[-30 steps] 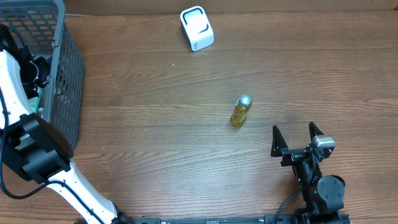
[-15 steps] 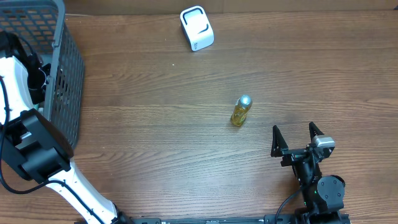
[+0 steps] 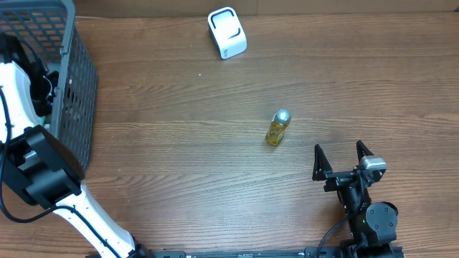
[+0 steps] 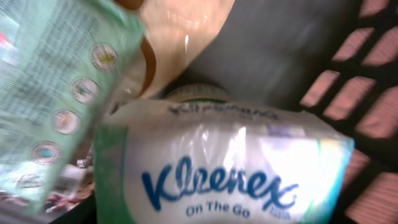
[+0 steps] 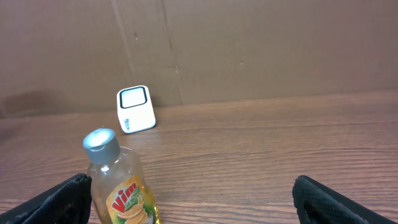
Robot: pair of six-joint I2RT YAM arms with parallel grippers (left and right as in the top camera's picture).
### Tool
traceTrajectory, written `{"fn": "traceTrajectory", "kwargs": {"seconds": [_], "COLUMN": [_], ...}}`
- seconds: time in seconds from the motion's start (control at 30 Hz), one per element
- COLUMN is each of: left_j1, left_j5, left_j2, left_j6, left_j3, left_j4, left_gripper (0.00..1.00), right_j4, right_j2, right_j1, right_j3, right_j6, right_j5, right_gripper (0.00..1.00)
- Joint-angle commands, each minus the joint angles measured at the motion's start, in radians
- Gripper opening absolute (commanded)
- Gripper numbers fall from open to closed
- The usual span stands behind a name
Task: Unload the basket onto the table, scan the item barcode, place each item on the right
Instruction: 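Lower the left gripper into the basket and grasp the Kleenex tissue pack, then lift the Kleenex pack and carry it toward the white scanner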
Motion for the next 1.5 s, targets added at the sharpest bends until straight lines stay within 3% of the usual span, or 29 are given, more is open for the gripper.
{"fn": "traceTrajectory", "kwargs": {"seconds": [0.0,0.2,0.4,0.63,0.93,1.1,1.47], "left_j1": [-0.005,-0.005,-0.016,-0.086,-0.280,-0.463,-0.815], "left_j5": [0.018,0.018,0.020,0.032,0.037,0.036,-0.019], "left_j2": [-0.010,-0.010,-0.010,-0.022,-0.127,-0.153,-0.152], "left_j6": [-0.008,-0.021,-0.098,-0.143,-0.147,-0.147,-0.202], "left_j3": [0.206,0.542,0.838,1.033,1.033,1.013,0.589], "left_j4": [-0.047,-0.190,-0.346,-0.443,-0.443,-0.444,-0.443], "left_gripper": [0.38,0.41,0.38,0.36,0.36,0.35,0.37], "right_j4": [0.006,0.006,0.006,0.006,0.006,0.006,0.006], "right_j2": [-0.007,-0.007,-0.007,-0.007,-0.007,-0.007,-0.007], "right_j1": [-0.003,-0.003,-0.003,-0.003,-0.003,-0.003,-0.003], "right_j3": [-0.011,-0.011,-0.011,-0.011,-0.011,-0.011,-0.011], "right_j6": [-0.004,-0.004,-0.004,-0.004,-0.005,-0.004,-0.004], "right_j5": [-0.005,-0.005,-0.005,-0.005,-0.005,-0.005,-0.005], "right_gripper": [1.00,1.00,1.00,1.00,1.00,1.00,1.00]}}
